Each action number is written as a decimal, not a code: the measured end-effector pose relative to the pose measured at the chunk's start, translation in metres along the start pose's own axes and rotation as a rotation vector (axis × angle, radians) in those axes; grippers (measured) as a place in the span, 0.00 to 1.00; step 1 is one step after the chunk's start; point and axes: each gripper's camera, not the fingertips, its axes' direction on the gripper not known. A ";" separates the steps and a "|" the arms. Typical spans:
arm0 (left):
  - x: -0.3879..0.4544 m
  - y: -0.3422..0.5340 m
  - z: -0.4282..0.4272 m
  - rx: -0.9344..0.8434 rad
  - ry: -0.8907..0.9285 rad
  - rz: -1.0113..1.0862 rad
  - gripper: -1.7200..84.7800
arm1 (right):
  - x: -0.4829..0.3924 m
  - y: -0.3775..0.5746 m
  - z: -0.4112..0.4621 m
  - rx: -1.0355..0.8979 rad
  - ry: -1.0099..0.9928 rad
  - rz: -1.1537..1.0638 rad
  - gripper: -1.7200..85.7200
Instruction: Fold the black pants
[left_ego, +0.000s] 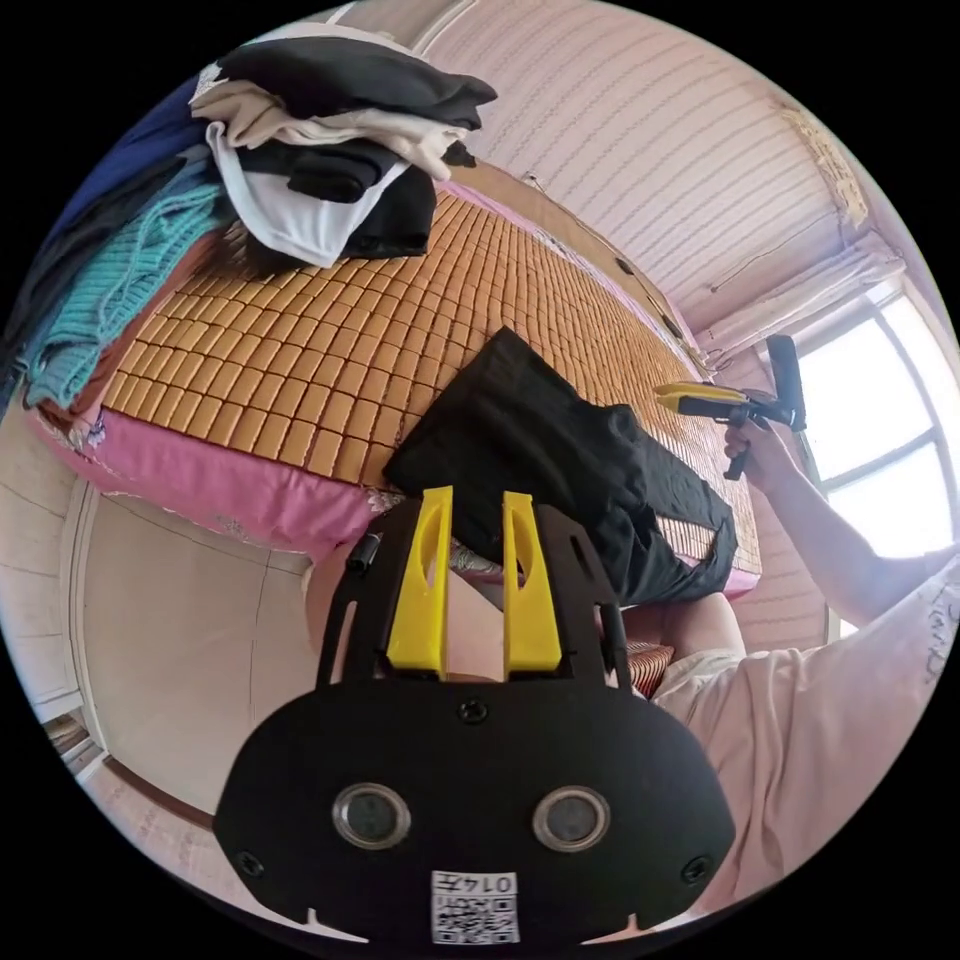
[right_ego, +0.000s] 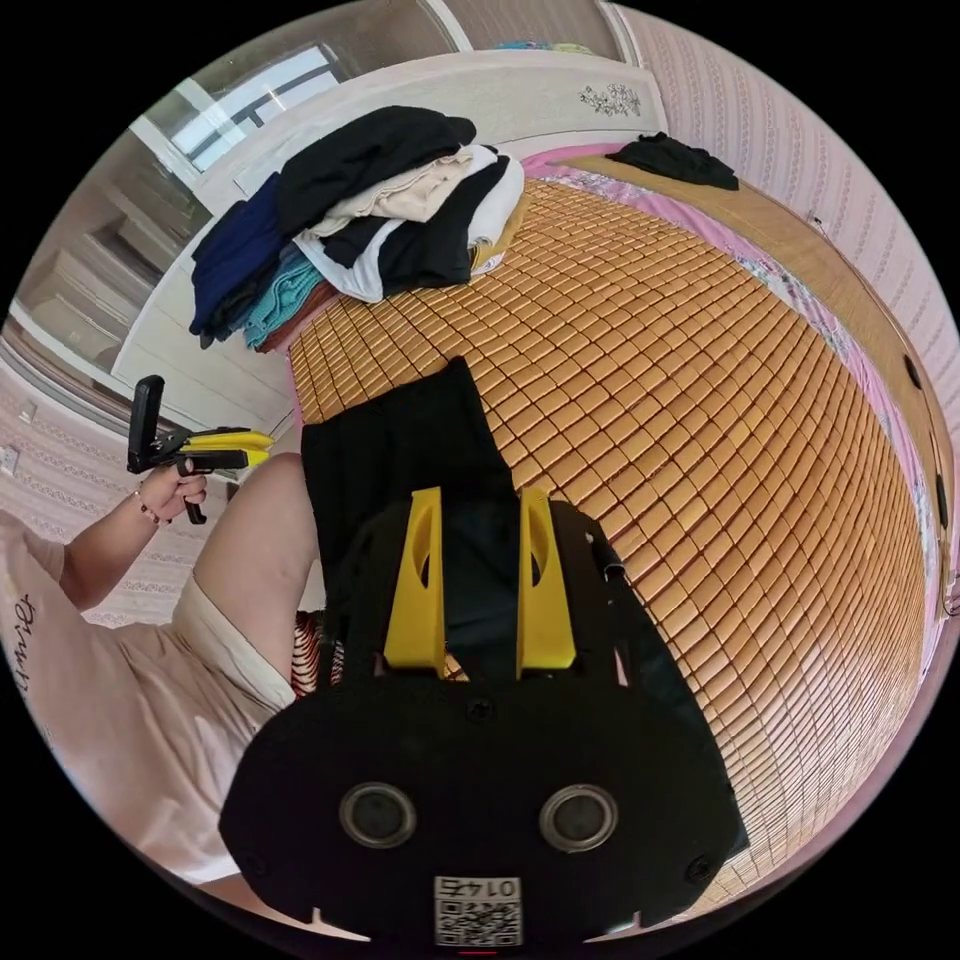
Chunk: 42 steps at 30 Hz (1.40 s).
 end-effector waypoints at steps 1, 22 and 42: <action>0.000 -0.004 -0.001 0.007 -0.018 -0.010 0.12 | -0.004 -0.009 0.004 0.013 0.015 -0.022 0.15; 0.060 -0.088 -0.013 0.118 -0.037 0.065 0.02 | -0.015 -0.125 0.024 0.022 0.168 -0.182 0.02; 0.067 -0.105 0.036 0.013 -0.217 0.018 0.06 | 0.029 0.177 -0.056 -0.025 0.643 0.313 0.02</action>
